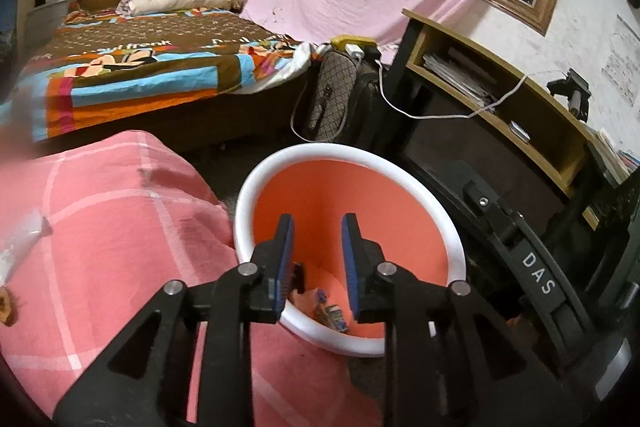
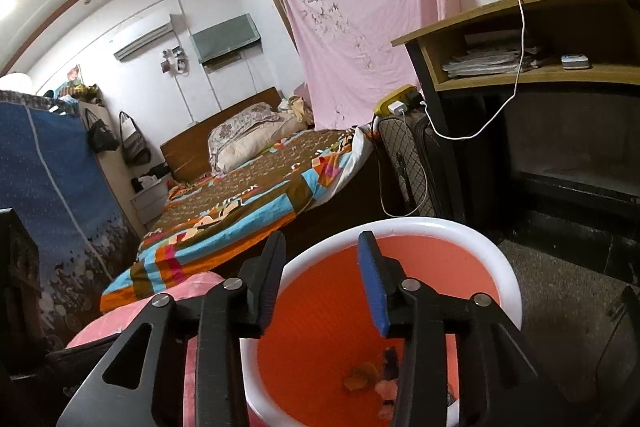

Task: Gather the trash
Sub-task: 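Move both open tools back over the table toward the remaining trash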

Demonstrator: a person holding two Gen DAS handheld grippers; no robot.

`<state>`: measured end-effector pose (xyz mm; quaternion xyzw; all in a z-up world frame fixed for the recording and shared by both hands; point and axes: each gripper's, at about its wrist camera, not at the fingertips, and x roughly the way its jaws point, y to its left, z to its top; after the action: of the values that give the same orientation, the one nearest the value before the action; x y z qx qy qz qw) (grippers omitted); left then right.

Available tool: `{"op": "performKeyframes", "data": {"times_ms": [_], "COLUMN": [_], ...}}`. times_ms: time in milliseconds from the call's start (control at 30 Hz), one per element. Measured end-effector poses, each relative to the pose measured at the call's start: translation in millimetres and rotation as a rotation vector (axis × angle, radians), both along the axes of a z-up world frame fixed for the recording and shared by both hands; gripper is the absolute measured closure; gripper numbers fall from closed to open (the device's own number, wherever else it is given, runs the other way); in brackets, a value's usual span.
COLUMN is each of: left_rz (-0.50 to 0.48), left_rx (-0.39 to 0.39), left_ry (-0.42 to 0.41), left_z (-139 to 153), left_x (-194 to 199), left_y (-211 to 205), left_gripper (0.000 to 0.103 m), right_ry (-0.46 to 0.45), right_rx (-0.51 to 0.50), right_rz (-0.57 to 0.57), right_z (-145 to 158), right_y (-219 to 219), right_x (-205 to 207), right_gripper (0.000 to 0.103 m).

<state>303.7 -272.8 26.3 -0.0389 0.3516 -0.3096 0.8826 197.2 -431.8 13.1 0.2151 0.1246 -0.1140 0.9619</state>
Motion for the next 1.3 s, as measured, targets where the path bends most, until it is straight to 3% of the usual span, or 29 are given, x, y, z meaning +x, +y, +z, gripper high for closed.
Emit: {"op": "performKeyframes", "data": {"times_ms": [433,567,700,833,967,1300], "left_rz": [0.21,0.291,0.364,0.438,0.532,0.656], "left_rx": [-0.033,-0.041,-0.053,-0.077,-0.088,-0.008], "left_ry": [-0.154,-0.195,-0.237,-0.294,-0.348,-0.464], "left_z": [28,36,42,46,47,43], "left_x": [-14,-21,-30,-43,-58,-87], "left_y": [65,93,124,153,182,227], "left_gripper": [0.068,0.056,0.04,0.014,0.015,0.015], "right_ry": [-0.094,-0.149,-0.206,-0.264,-0.342,-0.437], "right_rx": [-0.126,-0.147,-0.15,-0.154,-0.185,-0.284], "right_rz": [0.032,0.053,0.075,0.082,0.127,0.254], "right_z": [18,24,31,36,42,50], "right_y": [36,50,64,80,100,150], "right_x": [-4,-9,-13,-18,-27,-35], "right_gripper": [0.052,0.027,0.019,0.002,0.0,0.0]}}
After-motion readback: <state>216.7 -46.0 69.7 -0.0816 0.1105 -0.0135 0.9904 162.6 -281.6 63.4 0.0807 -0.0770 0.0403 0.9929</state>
